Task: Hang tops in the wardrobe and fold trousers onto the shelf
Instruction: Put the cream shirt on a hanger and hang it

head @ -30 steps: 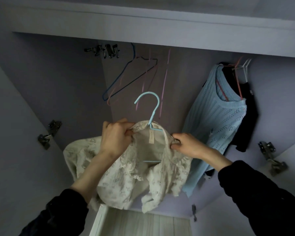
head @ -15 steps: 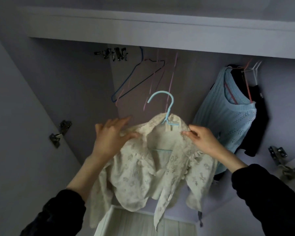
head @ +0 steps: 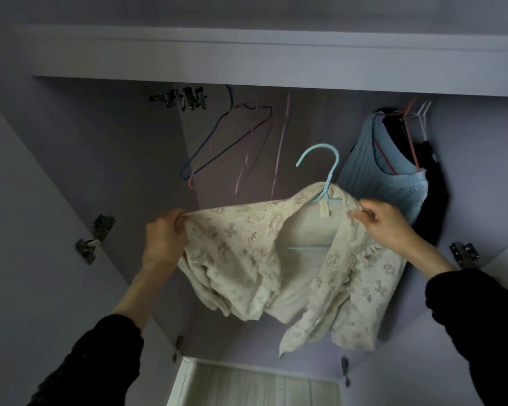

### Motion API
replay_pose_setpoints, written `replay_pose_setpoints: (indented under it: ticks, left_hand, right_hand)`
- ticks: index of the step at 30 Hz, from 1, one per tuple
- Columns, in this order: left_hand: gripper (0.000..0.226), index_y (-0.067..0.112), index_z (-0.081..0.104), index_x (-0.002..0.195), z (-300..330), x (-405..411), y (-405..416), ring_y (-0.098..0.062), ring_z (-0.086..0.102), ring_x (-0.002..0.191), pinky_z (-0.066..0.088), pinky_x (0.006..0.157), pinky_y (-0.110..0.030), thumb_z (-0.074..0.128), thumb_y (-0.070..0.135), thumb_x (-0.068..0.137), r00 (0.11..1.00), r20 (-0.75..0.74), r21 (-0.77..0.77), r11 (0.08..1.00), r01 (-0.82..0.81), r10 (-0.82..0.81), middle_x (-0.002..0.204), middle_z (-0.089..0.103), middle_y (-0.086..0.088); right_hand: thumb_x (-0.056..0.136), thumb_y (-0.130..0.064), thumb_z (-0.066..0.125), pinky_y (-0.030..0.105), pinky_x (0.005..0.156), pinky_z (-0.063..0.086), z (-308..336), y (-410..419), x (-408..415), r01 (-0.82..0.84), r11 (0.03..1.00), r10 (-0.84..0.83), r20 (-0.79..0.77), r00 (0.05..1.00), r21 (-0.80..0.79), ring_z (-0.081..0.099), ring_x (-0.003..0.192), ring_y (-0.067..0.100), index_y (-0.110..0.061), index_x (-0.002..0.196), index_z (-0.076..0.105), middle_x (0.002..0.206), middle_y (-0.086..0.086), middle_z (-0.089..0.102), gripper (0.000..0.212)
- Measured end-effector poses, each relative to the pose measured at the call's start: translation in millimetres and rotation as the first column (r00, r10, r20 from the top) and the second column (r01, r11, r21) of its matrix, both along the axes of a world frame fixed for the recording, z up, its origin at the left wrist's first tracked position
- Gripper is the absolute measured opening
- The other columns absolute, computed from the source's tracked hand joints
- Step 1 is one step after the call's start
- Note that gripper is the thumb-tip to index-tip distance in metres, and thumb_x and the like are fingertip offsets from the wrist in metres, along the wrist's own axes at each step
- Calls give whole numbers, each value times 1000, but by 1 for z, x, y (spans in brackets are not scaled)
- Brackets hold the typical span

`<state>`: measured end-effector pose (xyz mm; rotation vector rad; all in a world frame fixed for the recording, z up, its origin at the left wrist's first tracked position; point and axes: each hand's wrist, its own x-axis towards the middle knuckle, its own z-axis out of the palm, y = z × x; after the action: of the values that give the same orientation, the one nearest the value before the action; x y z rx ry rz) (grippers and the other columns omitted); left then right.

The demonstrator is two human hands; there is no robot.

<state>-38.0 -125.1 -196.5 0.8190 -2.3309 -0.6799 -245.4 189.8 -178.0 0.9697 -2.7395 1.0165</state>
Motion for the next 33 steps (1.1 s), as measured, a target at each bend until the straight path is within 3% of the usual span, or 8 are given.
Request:
replay_pose_setpoints:
  ticks: [4, 7, 11, 13, 19, 22, 25, 33]
  left_hand:
    - [28, 8, 65, 114, -9, -6, -18, -41, 57, 103, 39, 99, -47, 46, 8, 93, 986, 148, 74, 993, -95, 83, 107, 66, -24]
    - [33, 12, 60, 120, -12, -7, -5, -39, 54, 104, 33, 96, -50, 42, 17, 93, 974, 197, -133, 988, -84, 109, 108, 64, -20]
    - [35, 24, 55, 120, -3, -14, 38, -27, 51, 107, 30, 85, -42, 40, 41, 93, 936, 98, -572, 750, 331, -339, 111, 62, -1]
    - [29, 31, 63, 112, 3, -21, 48, -20, 47, 108, 25, 82, -37, 44, 40, 91, 918, 100, -616, 701, 360, -384, 107, 64, 8]
    - [29, 21, 65, 103, 9, -24, 44, -17, 55, 86, 27, 77, -30, 48, 36, 86, 940, 49, -576, 759, 304, -339, 85, 67, 7]
    - [19, 11, 72, 98, 8, -25, 49, -8, 54, 81, 39, 77, -17, 57, 15, 87, 894, -54, -311, 858, 408, -444, 85, 69, 0]
    - [15, 6, 74, 94, 7, -22, 58, 3, 48, 82, 33, 79, 1, 64, 0, 84, 884, -171, -153, 898, 413, -436, 83, 67, 2]
    - [14, 8, 75, 91, 8, -19, 67, 15, 54, 82, 38, 76, 0, 66, 0, 83, 897, -216, -85, 922, 377, -386, 79, 64, 10]
  right_hand:
    - [87, -8, 64, 27, 57, 24, -9, 8, 1, -58, 998, 59, -14, 998, 22, 35, 56, 6, -23, 56, 27, 59, -5, 33, 51]
    - [87, -10, 65, 28, 59, 26, -9, 6, 2, -57, 997, 60, 69, 996, -46, 33, 56, 7, -7, 56, 37, 61, 0, 34, 41]
    - [88, -12, 63, 26, 56, 25, 1, -8, 7, -85, 993, 93, 104, 990, -79, 35, 61, 17, 13, 66, 45, 64, 9, 36, 38]
    - [89, -14, 63, 25, 55, 24, 7, -15, 10, -105, 991, 112, 97, 989, -80, 35, 61, 16, 12, 67, 45, 64, 9, 37, 39]
    - [89, -21, 62, 28, 58, 29, 11, -10, 13, -103, 989, 119, 157, 980, -106, 37, 62, 18, 16, 75, 49, 68, 13, 41, 42]
    - [89, -18, 62, 23, 55, 27, 11, -10, 21, -109, 986, 129, 159, 979, -126, 35, 61, 17, 15, 71, 46, 66, 11, 38, 41]
    - [89, -16, 63, 20, 54, 26, 11, -11, 30, -97, 978, 124, 142, 982, -183, 33, 59, 13, 10, 66, 45, 63, 5, 35, 39]
    - [88, -13, 64, 19, 53, 24, 14, -14, 44, -126, 956, 139, 33, 990, -266, 30, 52, 5, 1, 62, 44, 58, -4, 31, 35]
